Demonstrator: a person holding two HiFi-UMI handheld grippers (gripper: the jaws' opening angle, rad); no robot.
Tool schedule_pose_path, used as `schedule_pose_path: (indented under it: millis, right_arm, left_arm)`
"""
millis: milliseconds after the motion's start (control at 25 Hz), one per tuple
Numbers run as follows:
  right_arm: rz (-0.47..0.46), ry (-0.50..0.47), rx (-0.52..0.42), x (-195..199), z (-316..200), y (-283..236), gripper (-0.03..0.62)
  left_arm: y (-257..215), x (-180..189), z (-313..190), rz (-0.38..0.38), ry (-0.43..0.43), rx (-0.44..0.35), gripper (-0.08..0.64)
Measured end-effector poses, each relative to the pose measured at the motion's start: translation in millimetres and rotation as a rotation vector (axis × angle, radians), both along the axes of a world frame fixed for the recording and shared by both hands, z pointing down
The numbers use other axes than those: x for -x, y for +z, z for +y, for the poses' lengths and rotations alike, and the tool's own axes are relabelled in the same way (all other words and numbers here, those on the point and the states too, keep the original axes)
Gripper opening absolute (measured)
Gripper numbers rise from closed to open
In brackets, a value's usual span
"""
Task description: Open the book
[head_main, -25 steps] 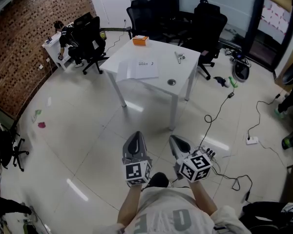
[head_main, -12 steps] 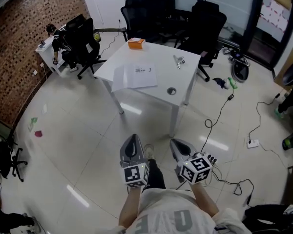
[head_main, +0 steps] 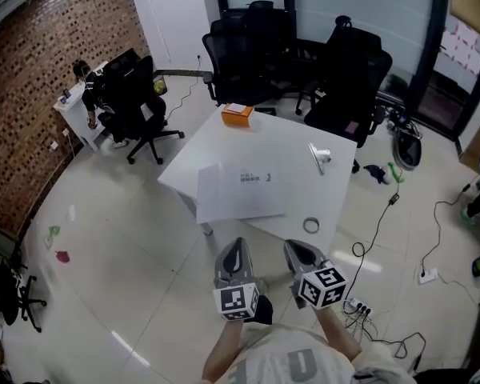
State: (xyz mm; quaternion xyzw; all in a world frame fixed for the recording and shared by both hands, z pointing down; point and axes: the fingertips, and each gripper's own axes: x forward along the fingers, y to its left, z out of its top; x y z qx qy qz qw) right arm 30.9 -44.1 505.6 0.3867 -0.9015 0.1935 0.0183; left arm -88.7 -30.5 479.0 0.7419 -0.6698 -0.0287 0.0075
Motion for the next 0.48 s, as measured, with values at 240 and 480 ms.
schedule_pose_path:
  millis: [240,480]
  right_arm:
    - [0.065,0.047,-0.166,49,-106,-49,0.003]
    - [0.014,0.084,-0.056,56,-163,-34,0.003]
  left_arm:
    - [-20,49,-113,0.004,0.049,-0.034,0.011]
    - [-3,55,-169,0.027,0.128,0.010,0.012]
